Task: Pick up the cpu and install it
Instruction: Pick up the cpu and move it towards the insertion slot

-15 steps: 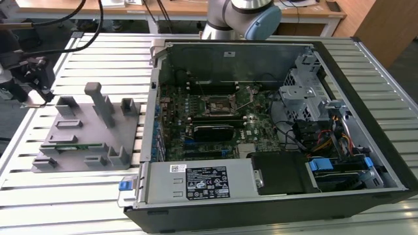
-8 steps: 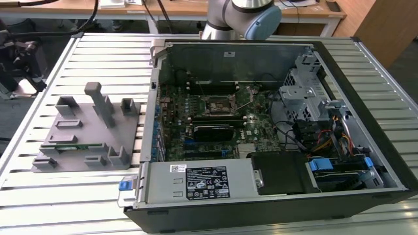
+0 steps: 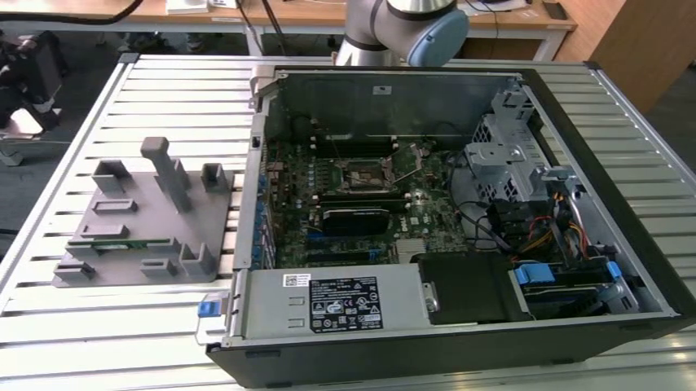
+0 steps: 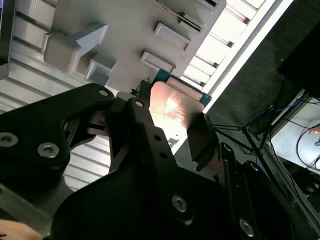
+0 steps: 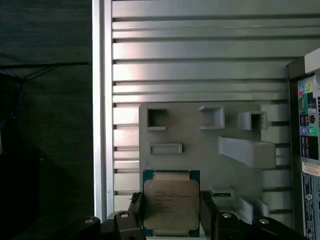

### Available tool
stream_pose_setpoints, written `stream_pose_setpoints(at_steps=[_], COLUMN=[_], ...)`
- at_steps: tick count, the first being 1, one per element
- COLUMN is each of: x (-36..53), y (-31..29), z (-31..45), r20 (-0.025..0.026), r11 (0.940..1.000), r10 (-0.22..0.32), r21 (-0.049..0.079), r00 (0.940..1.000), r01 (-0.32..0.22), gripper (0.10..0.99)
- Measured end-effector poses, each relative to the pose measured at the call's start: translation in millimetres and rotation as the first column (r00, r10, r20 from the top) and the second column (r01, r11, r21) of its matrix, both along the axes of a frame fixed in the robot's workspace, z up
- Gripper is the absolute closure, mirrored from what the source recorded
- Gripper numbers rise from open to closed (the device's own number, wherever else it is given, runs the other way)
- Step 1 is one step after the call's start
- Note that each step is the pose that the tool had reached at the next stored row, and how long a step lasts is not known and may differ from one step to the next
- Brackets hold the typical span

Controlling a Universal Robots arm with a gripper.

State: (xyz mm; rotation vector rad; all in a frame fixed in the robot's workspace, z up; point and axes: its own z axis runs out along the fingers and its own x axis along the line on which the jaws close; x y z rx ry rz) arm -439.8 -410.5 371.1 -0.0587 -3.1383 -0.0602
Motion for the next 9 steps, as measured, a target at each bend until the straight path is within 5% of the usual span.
stream_pose_setpoints(at_steps=[3, 9], x=[0.0, 0.9], y=[0.0, 0.0], z=[10.6, 11.9], r20=[-0.0001, -0.0004], r11=[1.0, 1.0], r10=[0.0, 0.0], r21=[0.0, 0.0], r00=[1.0, 1.0], r01=[0.0, 0.0], gripper=[0.549, 0.549])
